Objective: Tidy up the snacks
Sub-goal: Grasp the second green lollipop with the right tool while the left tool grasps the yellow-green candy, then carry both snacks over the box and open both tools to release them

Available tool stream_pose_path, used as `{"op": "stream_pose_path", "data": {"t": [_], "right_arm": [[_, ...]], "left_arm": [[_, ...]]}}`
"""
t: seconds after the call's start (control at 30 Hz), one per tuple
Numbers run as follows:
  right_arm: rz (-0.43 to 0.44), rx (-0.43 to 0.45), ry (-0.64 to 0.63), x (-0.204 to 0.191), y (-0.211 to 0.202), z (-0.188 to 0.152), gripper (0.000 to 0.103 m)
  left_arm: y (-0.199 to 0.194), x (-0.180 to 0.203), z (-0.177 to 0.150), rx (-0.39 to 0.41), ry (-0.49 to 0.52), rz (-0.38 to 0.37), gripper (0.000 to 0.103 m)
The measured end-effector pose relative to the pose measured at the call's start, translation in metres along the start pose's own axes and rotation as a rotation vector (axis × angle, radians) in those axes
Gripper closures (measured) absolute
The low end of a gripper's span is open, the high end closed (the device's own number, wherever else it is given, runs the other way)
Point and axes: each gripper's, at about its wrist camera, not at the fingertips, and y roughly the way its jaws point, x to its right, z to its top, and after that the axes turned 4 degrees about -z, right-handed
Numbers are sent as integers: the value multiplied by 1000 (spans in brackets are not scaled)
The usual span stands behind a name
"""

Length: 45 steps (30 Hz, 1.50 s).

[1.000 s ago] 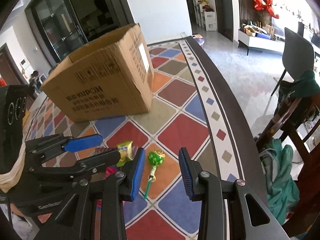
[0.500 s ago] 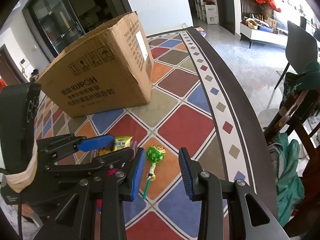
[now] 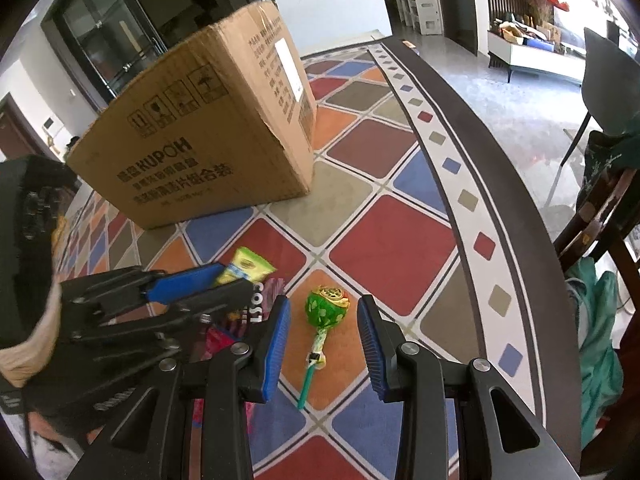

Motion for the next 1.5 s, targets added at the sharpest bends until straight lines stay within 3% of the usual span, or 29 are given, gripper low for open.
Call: {"op": "stream_pose_path", "data": {"t": [0.6,1.07,1.5], "right_arm": [[-40,-33,-19,-10,14,0,77],[-28,73,-60,-35,-35,8,77],[14,187,-85,-68,-72,28,77]], "left_arm": [[-12,-10,-8,20,-31,25,76],[-58,-8,-13,125,-41,18,76],[-119,-16,2,259,-38,61,76]]}}
